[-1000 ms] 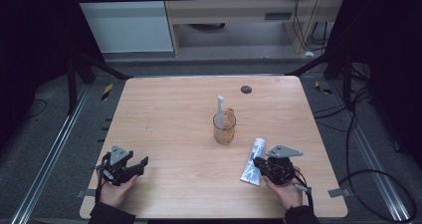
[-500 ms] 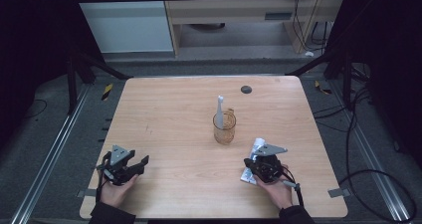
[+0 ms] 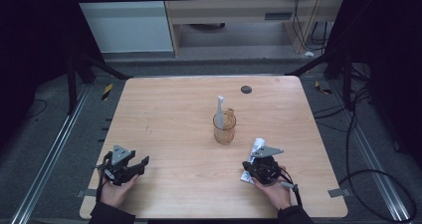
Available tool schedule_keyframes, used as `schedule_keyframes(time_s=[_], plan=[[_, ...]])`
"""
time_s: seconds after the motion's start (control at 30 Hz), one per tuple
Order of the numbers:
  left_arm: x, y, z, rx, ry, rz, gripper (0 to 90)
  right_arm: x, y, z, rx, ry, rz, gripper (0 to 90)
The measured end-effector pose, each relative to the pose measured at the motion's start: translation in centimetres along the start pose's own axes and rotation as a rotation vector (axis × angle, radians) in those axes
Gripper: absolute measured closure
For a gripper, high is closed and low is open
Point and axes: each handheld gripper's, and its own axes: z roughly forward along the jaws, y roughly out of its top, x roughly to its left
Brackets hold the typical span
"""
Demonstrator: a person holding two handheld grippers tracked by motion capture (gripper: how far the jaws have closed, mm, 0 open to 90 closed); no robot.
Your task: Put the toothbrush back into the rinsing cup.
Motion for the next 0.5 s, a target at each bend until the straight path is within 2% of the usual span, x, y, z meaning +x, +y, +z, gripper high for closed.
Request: schedule_keyframes(time_s=[0.4,0.5], plan=[[-0.09,0.01,0.08,0.004,-0.002,0.005,40.4,0.15,-0.09,-0.22,0.008,0.005,0.001,90.0],[-0.14,0.02,0.15,0.005,-0.003,0.008,40.4,0.4,-0.05,0.11,0.013,0.004,-0.014,90.0]])
